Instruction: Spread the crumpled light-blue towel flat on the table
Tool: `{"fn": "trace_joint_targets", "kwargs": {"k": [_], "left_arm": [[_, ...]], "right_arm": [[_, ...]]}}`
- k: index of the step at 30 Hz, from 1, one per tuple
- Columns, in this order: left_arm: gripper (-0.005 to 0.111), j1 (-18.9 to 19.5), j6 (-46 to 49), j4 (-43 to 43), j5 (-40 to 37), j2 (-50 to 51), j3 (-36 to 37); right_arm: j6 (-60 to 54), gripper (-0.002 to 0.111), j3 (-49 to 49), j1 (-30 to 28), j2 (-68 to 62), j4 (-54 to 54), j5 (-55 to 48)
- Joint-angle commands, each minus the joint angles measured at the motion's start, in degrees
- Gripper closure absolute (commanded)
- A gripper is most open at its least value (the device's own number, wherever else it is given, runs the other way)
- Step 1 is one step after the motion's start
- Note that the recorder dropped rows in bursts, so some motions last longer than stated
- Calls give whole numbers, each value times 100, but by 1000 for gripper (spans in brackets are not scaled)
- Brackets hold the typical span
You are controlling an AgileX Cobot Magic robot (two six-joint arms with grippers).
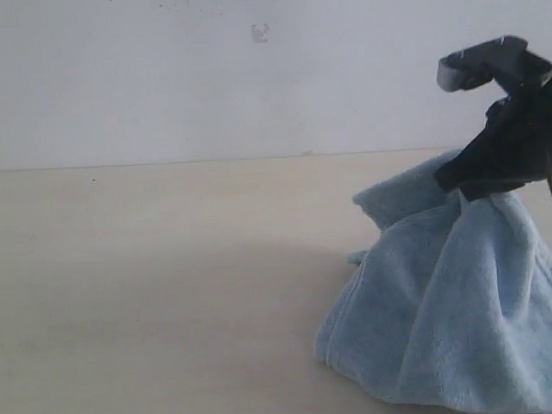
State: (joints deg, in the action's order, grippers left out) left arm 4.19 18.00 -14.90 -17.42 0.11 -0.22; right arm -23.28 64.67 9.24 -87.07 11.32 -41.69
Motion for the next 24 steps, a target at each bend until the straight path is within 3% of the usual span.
{"fn": "trace_joint_targets", "kwargs": {"k": [1, 8, 17, 24], "left_arm": [[103, -21, -65, -59, 69, -11, 22], [103, -76, -65, -59, 69, -11, 22], [103, -143, -52, -49, 69, -11, 22], [103, -143, -40, 83, 69, -11, 22]], "right_arm": [[-670, 107, 59, 13, 830, 542, -626], [-1076, 107, 59, 655, 1463, 827, -1335], [-1031, 107, 59, 1818, 1438, 741, -1025], [-974, 107, 59, 1878, 1438, 641, -1081]]}}
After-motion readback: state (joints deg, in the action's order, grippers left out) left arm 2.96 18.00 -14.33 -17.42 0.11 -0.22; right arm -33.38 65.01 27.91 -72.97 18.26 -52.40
